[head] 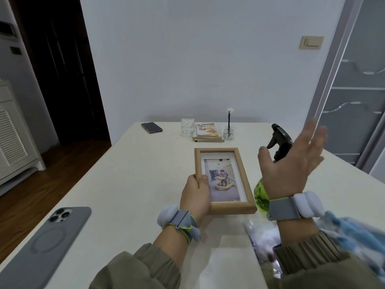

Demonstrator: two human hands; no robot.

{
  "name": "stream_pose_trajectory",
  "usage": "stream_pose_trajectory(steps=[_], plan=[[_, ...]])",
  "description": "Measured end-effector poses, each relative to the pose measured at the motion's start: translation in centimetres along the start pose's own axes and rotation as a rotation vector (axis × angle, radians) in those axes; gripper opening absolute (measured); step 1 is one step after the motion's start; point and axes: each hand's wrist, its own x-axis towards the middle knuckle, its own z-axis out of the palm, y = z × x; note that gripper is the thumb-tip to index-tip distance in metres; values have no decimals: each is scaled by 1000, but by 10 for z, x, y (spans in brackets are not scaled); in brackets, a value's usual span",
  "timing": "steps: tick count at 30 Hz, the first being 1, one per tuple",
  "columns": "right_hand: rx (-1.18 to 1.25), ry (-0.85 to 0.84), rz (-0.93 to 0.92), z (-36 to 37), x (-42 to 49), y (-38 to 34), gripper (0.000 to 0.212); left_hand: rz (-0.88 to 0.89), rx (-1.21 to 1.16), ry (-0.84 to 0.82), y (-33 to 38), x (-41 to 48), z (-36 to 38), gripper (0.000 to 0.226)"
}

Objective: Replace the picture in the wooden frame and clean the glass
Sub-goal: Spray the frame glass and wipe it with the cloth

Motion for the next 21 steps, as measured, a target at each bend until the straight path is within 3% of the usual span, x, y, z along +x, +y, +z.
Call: stream_pose_trajectory(steps=[3,6,9,14,19,21], plan=[[222,-100,186,-2,10,13,95,14,8,-22,2,-2,9,40],[393,-228,364,-1,18,23,64,25,10,-23,0,-4,10,38],[329,-318,360,5,21,37,52,27,2,-8,-1,-3,10,38],[130,-339,274,12,24,38,59,-25,-31,4,-5,-1,4,39],[167,-346,237,12,19,24,9,-58,-103,4,-6,1,-4,39],[182,-419,202,14,15,13,11,-56,-125,9,-6,3,-10,32]])
